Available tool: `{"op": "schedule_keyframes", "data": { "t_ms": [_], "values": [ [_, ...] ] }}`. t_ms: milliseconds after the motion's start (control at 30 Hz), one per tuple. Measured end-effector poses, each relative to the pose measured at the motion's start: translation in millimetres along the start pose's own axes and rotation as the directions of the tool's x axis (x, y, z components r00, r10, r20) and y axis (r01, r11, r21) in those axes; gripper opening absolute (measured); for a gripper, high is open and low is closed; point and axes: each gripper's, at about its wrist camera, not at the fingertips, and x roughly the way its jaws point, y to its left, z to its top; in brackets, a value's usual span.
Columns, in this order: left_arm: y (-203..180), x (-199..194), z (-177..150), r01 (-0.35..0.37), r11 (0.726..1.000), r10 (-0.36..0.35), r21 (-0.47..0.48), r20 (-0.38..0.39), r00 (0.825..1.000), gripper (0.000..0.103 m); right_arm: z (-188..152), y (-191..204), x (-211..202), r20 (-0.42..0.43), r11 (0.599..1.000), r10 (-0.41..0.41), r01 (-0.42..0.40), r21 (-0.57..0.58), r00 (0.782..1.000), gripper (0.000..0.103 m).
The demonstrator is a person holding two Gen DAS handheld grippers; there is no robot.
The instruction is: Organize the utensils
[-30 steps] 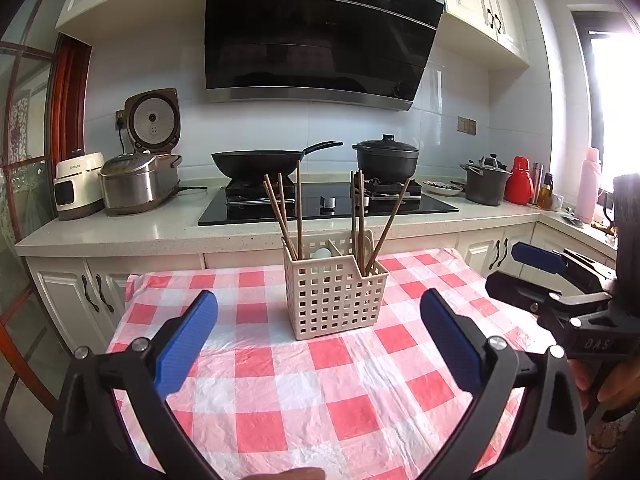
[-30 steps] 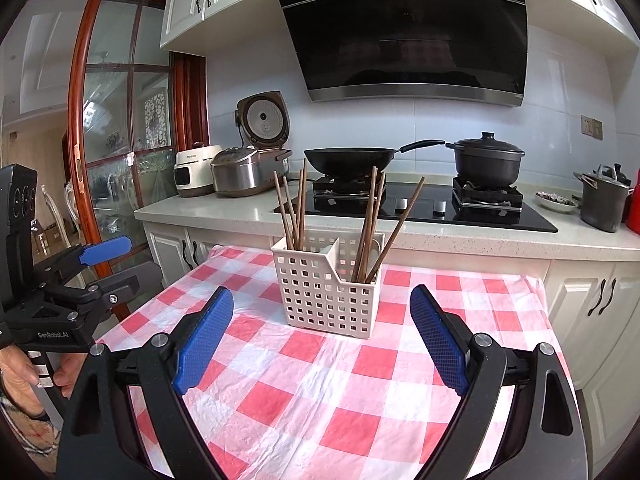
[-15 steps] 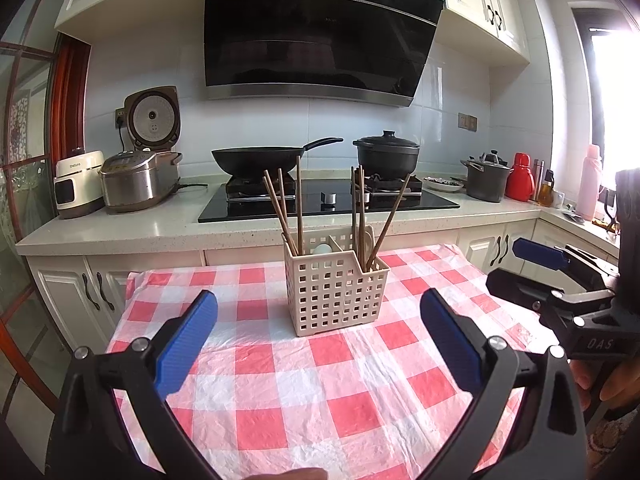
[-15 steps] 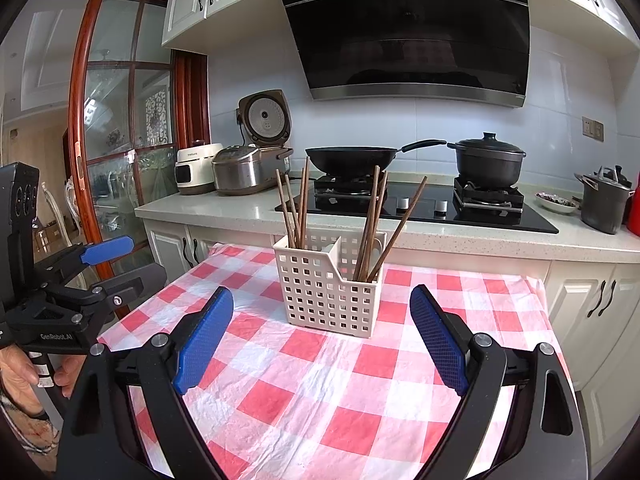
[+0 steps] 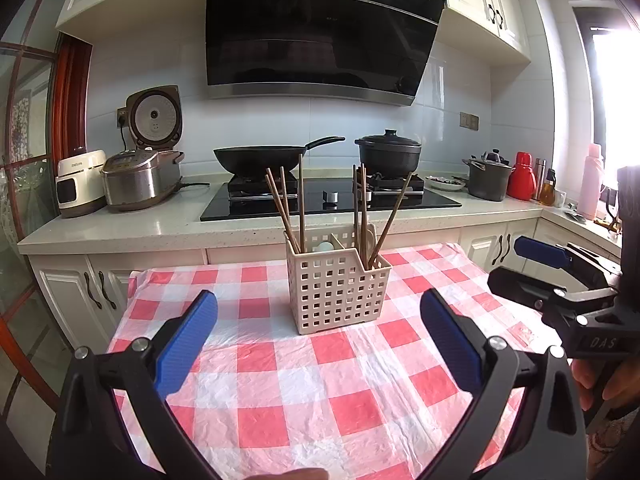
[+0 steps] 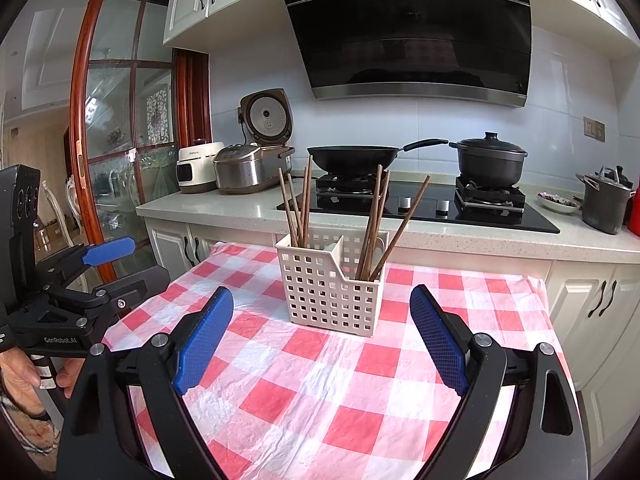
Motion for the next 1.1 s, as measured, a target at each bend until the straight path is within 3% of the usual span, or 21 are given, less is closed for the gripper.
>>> {"op": "schedule_keyframes", "data": {
  "t_ms": [1100],
  "values": [
    [-2.1,-3.3,-2.8,-0.005,1.000,0.005,0.006,0.007,1.000,0.098,-0.1,1.2,-3.8,0.002,1.000,0.002,-0.002,-0.008,1.000,0.085]
  ]
}}
